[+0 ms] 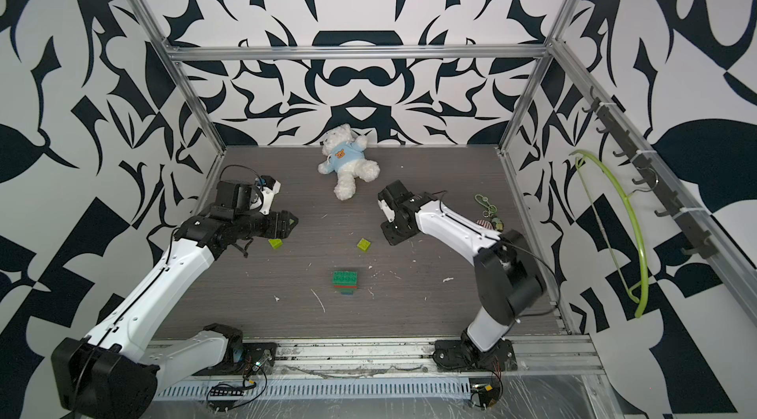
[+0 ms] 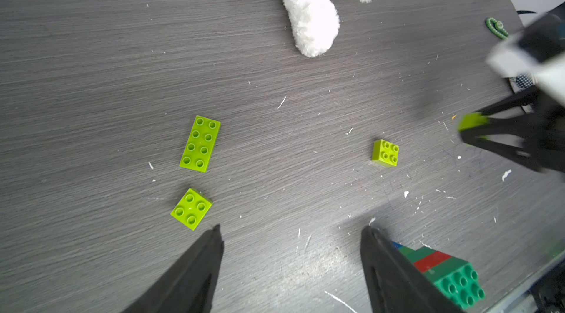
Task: Assemble a carrot with lego
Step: Assemble the lego brick with the lego brick.
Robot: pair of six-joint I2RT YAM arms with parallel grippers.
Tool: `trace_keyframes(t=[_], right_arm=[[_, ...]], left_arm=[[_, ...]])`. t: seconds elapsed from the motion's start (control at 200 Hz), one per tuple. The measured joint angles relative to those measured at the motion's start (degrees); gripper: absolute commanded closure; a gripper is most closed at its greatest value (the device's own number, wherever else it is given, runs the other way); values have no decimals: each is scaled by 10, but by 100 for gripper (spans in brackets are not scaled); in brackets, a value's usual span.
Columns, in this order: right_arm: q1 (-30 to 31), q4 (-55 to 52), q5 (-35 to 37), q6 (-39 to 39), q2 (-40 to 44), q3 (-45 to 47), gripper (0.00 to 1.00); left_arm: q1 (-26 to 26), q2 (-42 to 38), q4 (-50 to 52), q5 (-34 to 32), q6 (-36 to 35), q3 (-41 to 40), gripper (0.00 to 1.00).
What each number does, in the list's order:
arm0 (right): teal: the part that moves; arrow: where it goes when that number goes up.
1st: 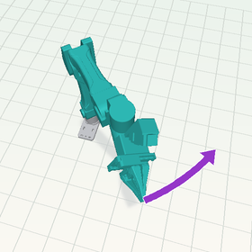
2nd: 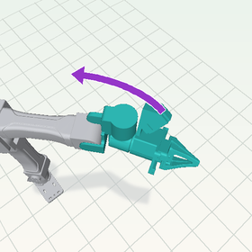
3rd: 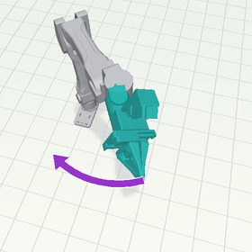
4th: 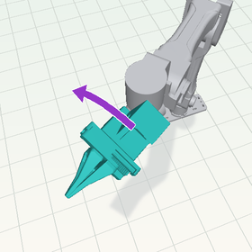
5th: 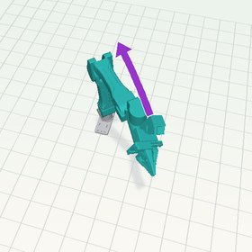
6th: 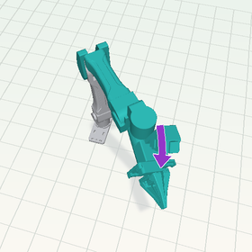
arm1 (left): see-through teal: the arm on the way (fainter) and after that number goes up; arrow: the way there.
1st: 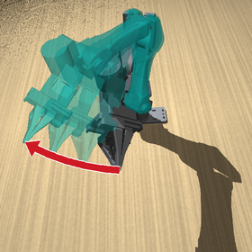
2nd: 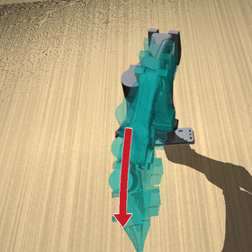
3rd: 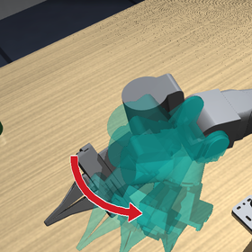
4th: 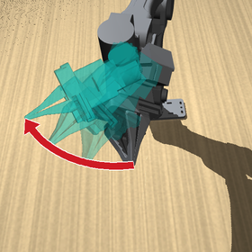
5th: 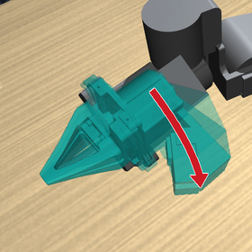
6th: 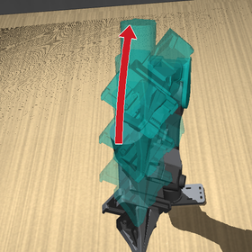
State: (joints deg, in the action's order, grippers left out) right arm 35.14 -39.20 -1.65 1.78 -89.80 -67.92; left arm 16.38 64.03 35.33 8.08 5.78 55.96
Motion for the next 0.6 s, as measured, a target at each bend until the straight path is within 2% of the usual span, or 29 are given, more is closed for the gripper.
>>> trace_keyframes(t=[0.105,0.235,0.44,0.605], right_arm=[[73,-33,-31,-69,59,-25,67],[150,-68,-68,-136,62,-51,67],[183,-104,-96,-201,21,-63,66],[193,-107,-110,-230,-11,-74,66]], left_arm=[[0,-4,7,20,-3,0,21],[0,-19,26,69,-34,-2,25],[0,-121,37,166,-145,-73,23],[0,-190,40,209,-244,-133,25]])
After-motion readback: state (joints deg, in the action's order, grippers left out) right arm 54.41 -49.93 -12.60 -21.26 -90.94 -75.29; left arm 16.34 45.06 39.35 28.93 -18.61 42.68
